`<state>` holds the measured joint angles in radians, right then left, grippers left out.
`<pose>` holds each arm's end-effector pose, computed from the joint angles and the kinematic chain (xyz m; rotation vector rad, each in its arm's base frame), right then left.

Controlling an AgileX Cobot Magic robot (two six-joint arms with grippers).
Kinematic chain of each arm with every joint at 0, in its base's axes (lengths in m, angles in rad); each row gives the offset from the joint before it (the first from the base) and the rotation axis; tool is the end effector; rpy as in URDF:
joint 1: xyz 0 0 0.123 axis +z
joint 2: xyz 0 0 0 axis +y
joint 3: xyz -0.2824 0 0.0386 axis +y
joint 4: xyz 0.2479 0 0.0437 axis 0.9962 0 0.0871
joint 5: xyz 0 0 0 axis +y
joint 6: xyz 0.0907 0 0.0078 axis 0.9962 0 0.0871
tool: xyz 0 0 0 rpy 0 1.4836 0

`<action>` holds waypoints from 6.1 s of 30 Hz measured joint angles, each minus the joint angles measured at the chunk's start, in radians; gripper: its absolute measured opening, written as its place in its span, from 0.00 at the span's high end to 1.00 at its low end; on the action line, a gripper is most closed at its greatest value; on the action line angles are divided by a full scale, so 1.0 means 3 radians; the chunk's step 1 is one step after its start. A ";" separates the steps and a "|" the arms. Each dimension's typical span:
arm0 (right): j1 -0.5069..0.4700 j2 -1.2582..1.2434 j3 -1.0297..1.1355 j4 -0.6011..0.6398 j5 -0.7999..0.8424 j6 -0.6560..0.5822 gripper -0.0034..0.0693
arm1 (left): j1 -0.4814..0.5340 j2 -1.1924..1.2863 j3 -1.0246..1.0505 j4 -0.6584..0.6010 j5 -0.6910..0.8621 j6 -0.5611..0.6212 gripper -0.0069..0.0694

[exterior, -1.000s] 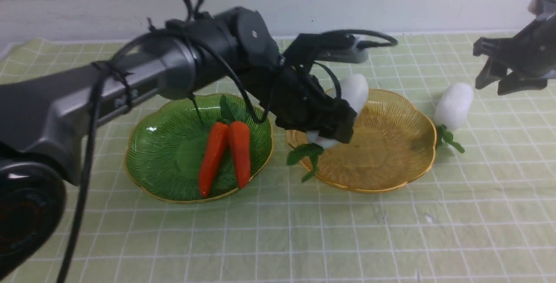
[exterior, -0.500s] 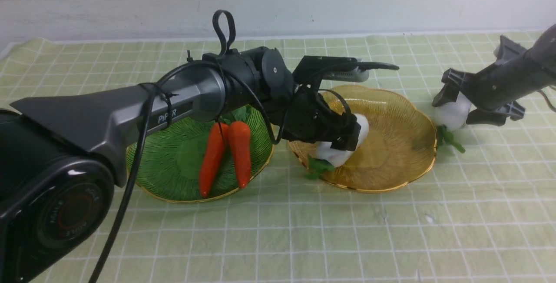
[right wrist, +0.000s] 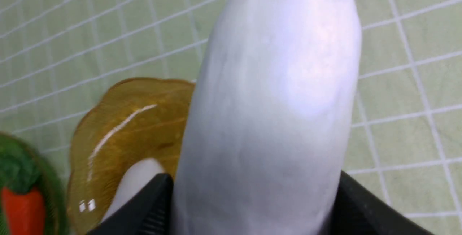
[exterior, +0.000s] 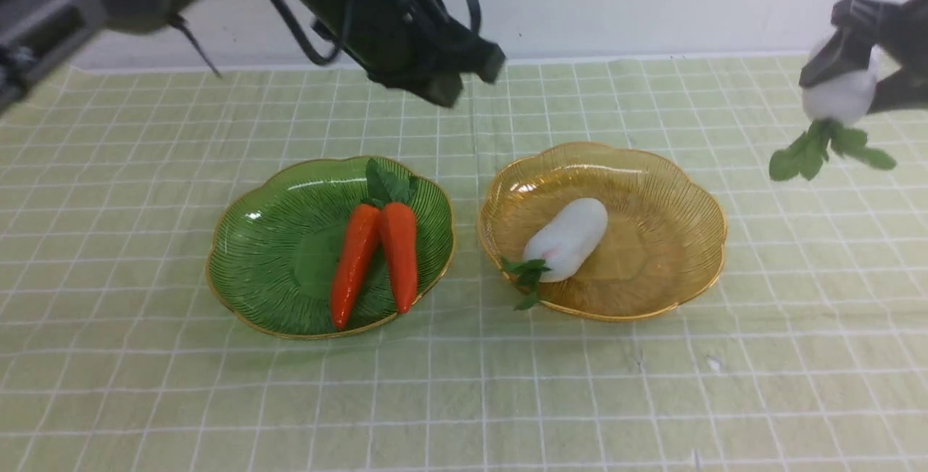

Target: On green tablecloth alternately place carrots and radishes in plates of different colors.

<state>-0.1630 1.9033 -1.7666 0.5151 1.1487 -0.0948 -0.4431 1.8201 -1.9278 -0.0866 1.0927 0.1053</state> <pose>0.4149 -0.0268 0.3128 0.2555 2.6358 0.6191 0.3633 -0.1801 0.3863 0.6563 2.3927 -0.2570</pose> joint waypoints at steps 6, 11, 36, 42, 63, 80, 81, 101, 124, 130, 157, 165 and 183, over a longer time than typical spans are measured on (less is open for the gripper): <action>0.0479 0.0069 0.0000 -0.0063 0.0228 -0.0081 0.30 | 0.0000 -0.0698 0.0068 0.0564 0.0263 -0.0294 0.92; 0.0786 0.0417 0.0000 -0.0150 0.0117 0.0012 0.30 | 0.0000 -0.1331 0.0601 0.0676 0.0323 -0.0394 0.92; 0.0801 -0.1515 -0.0370 -0.0853 0.0326 0.0175 0.92 | 0.0000 -0.4350 0.3598 0.1001 -0.0625 -0.1477 0.92; 0.0801 -0.3072 0.0642 -0.1109 -0.0182 0.0167 0.97 | 0.0000 -0.4328 0.3662 0.1110 -0.0776 -0.1507 0.92; 0.0801 -0.6398 0.4653 -0.1091 -0.3757 0.0102 0.97 | 0.0003 -0.4355 0.3691 0.1220 -0.0970 -0.1565 0.92; 0.0801 -0.6398 0.4653 -0.1091 -0.3764 0.0102 0.97 | 0.0003 -0.5294 0.4288 0.1603 -0.0754 -0.2205 0.92; 0.0801 -0.6398 0.4653 -0.1091 -0.3764 0.0102 0.97 | 0.0003 -0.5294 0.4288 0.1606 -0.0754 -0.2205 0.92; 0.0801 -0.6398 0.4653 -0.1091 -0.3764 0.0102 0.97 | 0.0558 -0.5790 0.5431 0.0976 -0.2008 -0.1151 0.92; 0.0801 -0.6398 0.4653 -0.1091 -0.3773 0.0102 0.97 | 0.1425 -0.6101 0.6517 0.0230 -0.2378 -0.0109 0.92; 0.0801 -0.6398 0.4653 -0.1091 -0.3773 0.0102 0.97 | 0.1425 -0.6101 0.6517 0.0230 -0.2375 -0.0109 0.92; 0.0549 -0.6398 0.5867 -0.1812 -0.2523 -0.0096 0.97 | 0.1425 -0.6101 0.6517 0.0230 -0.2369 -0.0109 0.92; 0.0471 -0.6394 0.5949 -0.1743 -0.2494 0.0254 0.97 | 0.1425 -0.6104 0.6517 0.0230 -0.2368 -0.0109 0.92; 0.0470 -0.6394 0.5949 -0.1740 -0.2494 0.0275 0.97 | 0.1425 -0.6104 0.6517 0.0230 -0.2368 -0.0109 0.92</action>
<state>-0.0220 -0.0151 0.0181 -0.0069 0.4004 -0.0124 -0.0157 -0.0111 0.0273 -0.0176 0.3824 0.0724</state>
